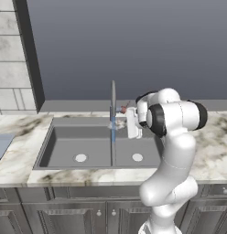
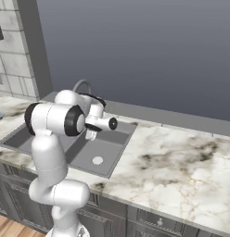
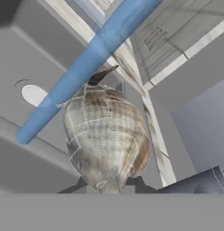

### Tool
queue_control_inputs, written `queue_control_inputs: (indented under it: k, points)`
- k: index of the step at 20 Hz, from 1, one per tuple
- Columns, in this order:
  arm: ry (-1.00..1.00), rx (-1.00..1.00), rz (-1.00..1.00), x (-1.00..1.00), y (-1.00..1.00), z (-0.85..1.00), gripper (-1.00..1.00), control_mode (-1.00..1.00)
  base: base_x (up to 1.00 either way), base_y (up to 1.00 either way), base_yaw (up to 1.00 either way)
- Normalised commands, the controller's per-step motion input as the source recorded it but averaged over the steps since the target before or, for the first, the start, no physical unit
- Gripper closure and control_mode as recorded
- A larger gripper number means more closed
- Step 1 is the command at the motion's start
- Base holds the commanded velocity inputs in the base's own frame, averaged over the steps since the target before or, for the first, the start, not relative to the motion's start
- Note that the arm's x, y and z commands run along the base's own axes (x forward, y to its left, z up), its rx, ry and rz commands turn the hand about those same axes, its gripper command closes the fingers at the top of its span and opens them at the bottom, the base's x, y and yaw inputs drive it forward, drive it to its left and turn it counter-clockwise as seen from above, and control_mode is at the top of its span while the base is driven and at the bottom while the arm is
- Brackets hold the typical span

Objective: Take the fish out of the fridge, briefly rinse it in the sink, and place it on the tray next to the sink.

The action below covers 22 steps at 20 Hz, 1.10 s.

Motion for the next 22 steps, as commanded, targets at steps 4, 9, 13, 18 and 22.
queue_control_inputs:
  k: [4,9,13,18,22]
  points:
    - [0.0,0.0,-0.01,0.06,0.27,-0.15,1.0,-1.0,0.0,0.0,0.0]
    - [0.0,0.0,0.0,-0.48,0.25,-0.01,1.0,-1.0,0.0,0.0,0.0]
    - [0.01,0.0,0.0,-0.14,0.03,0.0,1.0,-1.0,0.0,0.0,0.0]
    - [-0.02,0.01,-0.03,-0.36,-0.1,0.25,1.0,-1.0,0.0,0.0,0.0]
    - [-0.04,0.05,-0.16,-0.97,-0.32,0.7,1.0,-1.0,0.0,0.0,0.0]
